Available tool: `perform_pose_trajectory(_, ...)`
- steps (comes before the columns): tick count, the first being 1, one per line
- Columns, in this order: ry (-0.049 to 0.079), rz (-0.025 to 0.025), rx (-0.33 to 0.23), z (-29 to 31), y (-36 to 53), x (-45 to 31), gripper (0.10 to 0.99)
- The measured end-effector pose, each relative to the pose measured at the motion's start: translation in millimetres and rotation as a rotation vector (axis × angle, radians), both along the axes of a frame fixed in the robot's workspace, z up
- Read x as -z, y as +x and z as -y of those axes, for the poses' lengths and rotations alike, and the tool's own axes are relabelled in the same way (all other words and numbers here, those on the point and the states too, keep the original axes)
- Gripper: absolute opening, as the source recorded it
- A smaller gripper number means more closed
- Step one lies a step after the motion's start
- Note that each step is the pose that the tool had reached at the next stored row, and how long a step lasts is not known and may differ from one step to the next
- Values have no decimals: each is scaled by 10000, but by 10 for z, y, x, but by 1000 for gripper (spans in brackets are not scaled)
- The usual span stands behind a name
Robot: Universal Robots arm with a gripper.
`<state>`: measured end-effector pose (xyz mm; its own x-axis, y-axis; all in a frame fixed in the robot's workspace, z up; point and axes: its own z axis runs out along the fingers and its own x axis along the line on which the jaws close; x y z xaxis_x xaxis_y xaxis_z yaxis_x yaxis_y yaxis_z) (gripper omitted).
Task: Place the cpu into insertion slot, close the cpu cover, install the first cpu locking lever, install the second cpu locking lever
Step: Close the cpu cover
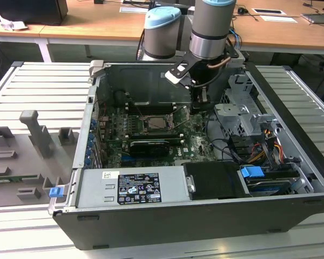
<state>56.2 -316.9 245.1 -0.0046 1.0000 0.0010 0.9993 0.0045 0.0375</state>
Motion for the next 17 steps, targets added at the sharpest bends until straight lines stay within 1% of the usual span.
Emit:
perform_pose_trajectory(1, 0, -1, -2, 0, -46, 0, 106)
perform_pose_trajectory(2, -1, -1, -1, 1, -66, 0, 106)
perform_pose_trajectory(5, 0, -1, 0, 0, -96, 0, 106)
perform_pose_trajectory(6, 1, -1, -1, 0, -125, 1, 106)
perform_pose_trajectory(8, 1, -1, 0, 0, -155, 1, 106)
perform_pose_trajectory(17, 1, -1, -1, 0, -209, 1, 106)
